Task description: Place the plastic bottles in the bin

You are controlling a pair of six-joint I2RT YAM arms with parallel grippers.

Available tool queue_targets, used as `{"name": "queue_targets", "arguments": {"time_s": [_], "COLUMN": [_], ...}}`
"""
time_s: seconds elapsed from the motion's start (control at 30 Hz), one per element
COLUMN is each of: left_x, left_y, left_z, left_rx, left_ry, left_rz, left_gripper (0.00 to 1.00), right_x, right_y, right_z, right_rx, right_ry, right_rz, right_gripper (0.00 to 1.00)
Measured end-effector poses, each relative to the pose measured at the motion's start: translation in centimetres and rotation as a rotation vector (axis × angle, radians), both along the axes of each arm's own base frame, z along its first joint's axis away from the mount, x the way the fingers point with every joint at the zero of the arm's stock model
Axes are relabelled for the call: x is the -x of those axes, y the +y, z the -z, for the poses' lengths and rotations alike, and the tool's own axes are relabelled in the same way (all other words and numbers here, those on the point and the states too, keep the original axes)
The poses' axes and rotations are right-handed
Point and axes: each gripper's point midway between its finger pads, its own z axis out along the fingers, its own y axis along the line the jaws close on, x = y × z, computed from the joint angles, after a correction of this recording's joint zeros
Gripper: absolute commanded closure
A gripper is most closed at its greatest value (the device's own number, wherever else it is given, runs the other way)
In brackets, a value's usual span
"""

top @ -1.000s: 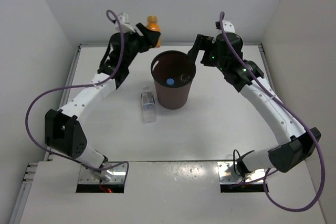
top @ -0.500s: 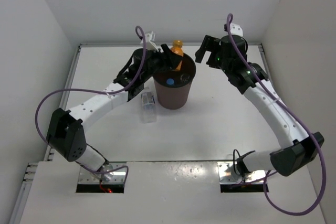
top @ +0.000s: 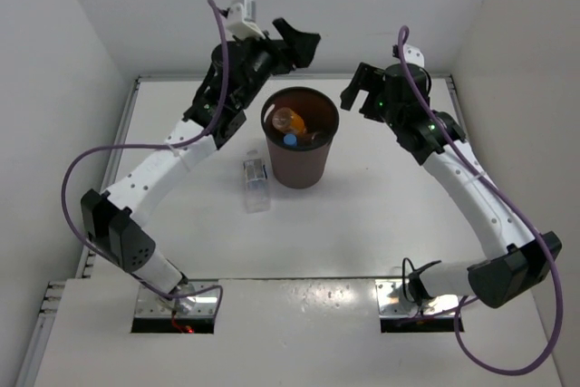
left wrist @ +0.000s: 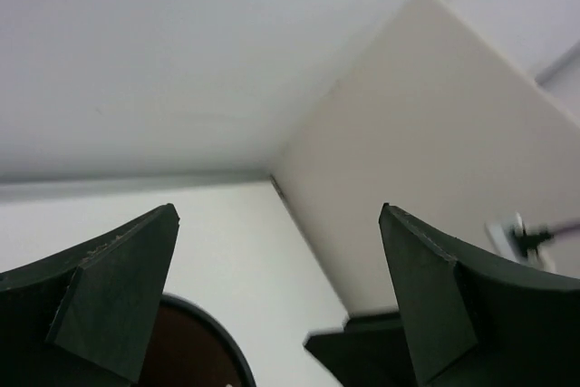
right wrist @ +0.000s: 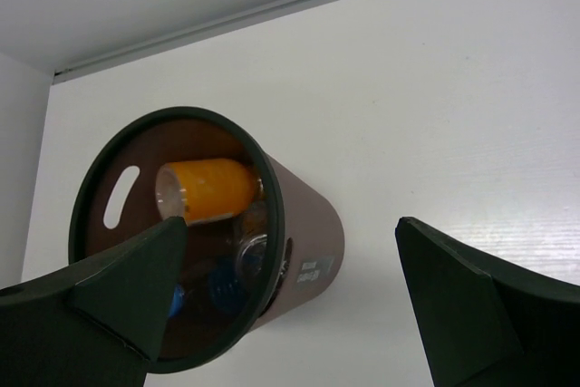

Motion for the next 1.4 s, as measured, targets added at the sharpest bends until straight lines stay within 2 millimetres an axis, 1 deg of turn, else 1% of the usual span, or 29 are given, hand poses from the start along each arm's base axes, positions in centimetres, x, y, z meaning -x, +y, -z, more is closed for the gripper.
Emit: {"name": "queue_targets", "arguments": {"time_s": [0.03, 0.07, 0.1, 0.13, 0.2, 0.23, 0.27, 0.3, 0.37, 0.43, 0.47, 0.5, 0.53, 0.6, 0.67, 0.8, 0.9, 0.97, 1.03, 1.27, 1.4], "left_x": [-0.4, -1.0, -1.6, -2.2, -3.4, -4.0, -4.4, -4.5, -4.2, -3.5, -3.0, -2.3, -1.2, 0.5, 1.9, 4.0, 5.1, 5.4, 5.6, 5.8, 5.6], "left_y": [0.7, 1.7, 3.0, 4.3, 7.1, 8.5, 9.9, 11.3, 13.9, 17.0, 18.3, 19.3, 20.9, 22.0, 21.9, 20.6, 19.4, 18.5, 18.0, 17.9, 17.4], "left_z": [-1.2, -2.1, -2.5, -2.5, -1.1, 0.5, 2.6, 5.2, 11.5, 18.8, 22.1, 24.8, 28.2, 31.5, 33.8, 36.8, 38.2, 38.5, 38.6, 38.5, 38.0], "left_rx": [0.010, 0.017, 0.018, 0.018, 0.012, 0.003, -0.013, -0.030, -0.074, -0.140, -0.166, -0.187, -0.220, -0.247, -0.262, -0.273, -0.300, -0.310, -0.322, -0.382, -0.421], "left_ry": [-0.011, -0.014, -0.006, 0.011, 0.073, 0.122, 0.178, 0.236, 0.371, 0.529, 0.597, 0.654, 0.734, 0.817, 0.875, 0.926, 0.937, 0.928, 0.916, 0.875, 0.829], "left_rz": [-0.044, -0.096, -0.157, -0.216, -0.341, -0.400, -0.453, -0.504, -0.566, -0.620, -0.628, -0.631, -0.645, -0.649, -0.630, -0.538, -0.467, -0.426, -0.400, -0.362, -0.334], "left_gripper": [0.00, 0.00, 0.00, 0.00, 0.00, 0.00, 0.00, 0.00, 0.00, 0.00, 0.00, 0.00, 0.00, 0.00, 0.00, 0.00, 0.00, 0.00, 0.00, 0.00, 0.00], "right_x": [0.0, 0.0, -0.1, -0.1, -0.1, -0.1, -0.1, -0.2, -0.2, -0.2, -0.2, -0.2, -0.2, -0.2, -0.1, 0.1, 0.2, 0.2, 0.3, 0.1, -0.2], "right_y": [0.0, 0.0, -0.1, -0.2, -0.1, -0.1, -0.1, -0.2, -0.2, -0.3, -0.4, -0.4, -0.4, -0.6, -0.7, -0.9, -0.8, -0.8, -0.8, -0.6, -0.1], "right_z": [0.1, 0.0, 0.0, 0.0, 0.0, 0.0, 0.0, 0.0, 0.1, 0.4, 0.5, 0.6, 0.7, 0.8, 1.1, 1.8, 2.1, 2.3, 2.4, 2.6, 3.2], "right_rx": [0.000, -0.002, -0.003, -0.005, -0.008, -0.012, -0.013, -0.015, -0.018, -0.020, -0.019, -0.019, -0.021, -0.021, -0.019, -0.017, -0.019, -0.021, -0.023, -0.036, -0.042], "right_ry": [0.002, 0.001, 0.001, 0.001, 0.001, 0.000, 0.001, 0.001, 0.003, 0.007, 0.011, 0.013, 0.014, 0.016, 0.022, 0.037, 0.045, 0.050, 0.054, 0.059, 0.076], "right_rz": [0.000, 0.002, 0.004, 0.005, 0.002, 0.000, -0.001, 0.002, 0.005, 0.007, 0.008, 0.009, 0.010, 0.013, 0.013, 0.013, 0.005, 0.000, -0.004, -0.020, -0.039], "right_gripper": [0.00, 0.00, 0.00, 0.00, 0.00, 0.00, 0.00, 0.00, 0.00, 0.00, 0.00, 0.00, 0.00, 0.00, 0.00, 0.00, 0.00, 0.00, 0.00, 0.00, 0.00]}}
